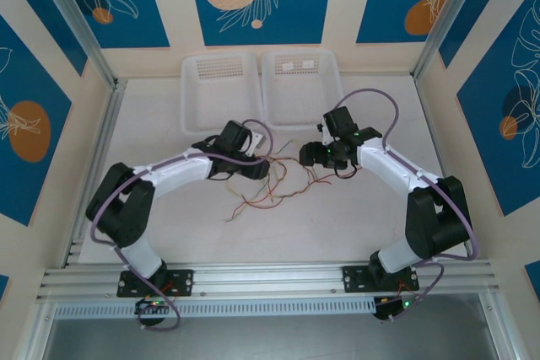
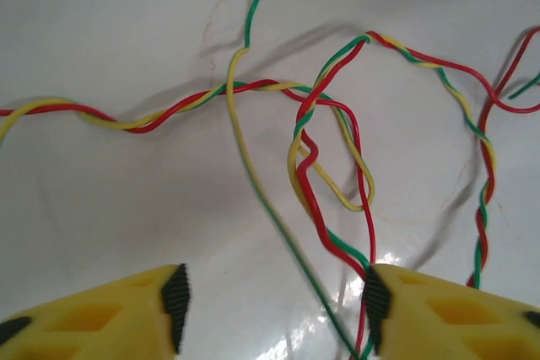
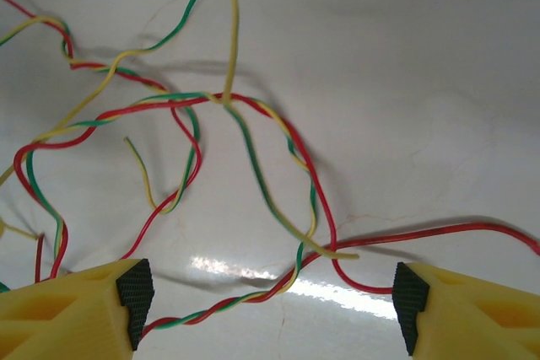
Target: Untangle the cables
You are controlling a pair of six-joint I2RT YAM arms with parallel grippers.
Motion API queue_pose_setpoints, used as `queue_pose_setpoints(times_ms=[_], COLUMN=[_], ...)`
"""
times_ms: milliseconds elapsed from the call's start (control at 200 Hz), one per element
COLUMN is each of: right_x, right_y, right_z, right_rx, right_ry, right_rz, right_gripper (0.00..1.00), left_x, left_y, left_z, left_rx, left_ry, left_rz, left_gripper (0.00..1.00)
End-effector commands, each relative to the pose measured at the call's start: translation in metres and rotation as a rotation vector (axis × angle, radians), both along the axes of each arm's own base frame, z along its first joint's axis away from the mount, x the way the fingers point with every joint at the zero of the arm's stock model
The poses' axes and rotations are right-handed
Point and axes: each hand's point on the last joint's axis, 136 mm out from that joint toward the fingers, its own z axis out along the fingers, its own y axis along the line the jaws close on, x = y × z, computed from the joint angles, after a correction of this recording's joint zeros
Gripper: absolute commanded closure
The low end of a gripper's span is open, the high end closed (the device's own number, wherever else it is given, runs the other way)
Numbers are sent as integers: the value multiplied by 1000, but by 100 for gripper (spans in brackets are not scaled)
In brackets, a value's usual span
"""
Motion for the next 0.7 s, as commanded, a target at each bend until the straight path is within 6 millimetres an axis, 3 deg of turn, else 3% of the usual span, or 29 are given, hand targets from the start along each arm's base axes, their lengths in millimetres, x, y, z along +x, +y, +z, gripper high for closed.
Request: queue_pose_setpoints(times_ms=[0, 75, 260, 545, 695], right_x=[17, 17, 16, 14, 16], right_y=[-2, -5, -13, -8, -16], right_z=[24, 29, 33, 37, 51], right_rx=[-3, -13, -54, -56, -63], right_ry=[-91, -114, -131, -144, -206], right_rz=[-54, -58, -74, -73, -120], right_gripper=[20, 18, 15, 13, 12], left_x=[6, 6, 7, 4, 1], left_y=[-24, -27, -29, -29, -27], left_z=[6, 4, 20, 69, 97], left_rx=[-58, -56, -45, -72, -94], left_ry=[-11, -6, -12, -47, -71], left_rz=[-46, -50, -57, -41, -33], left_gripper=[53, 74, 100, 100, 100])
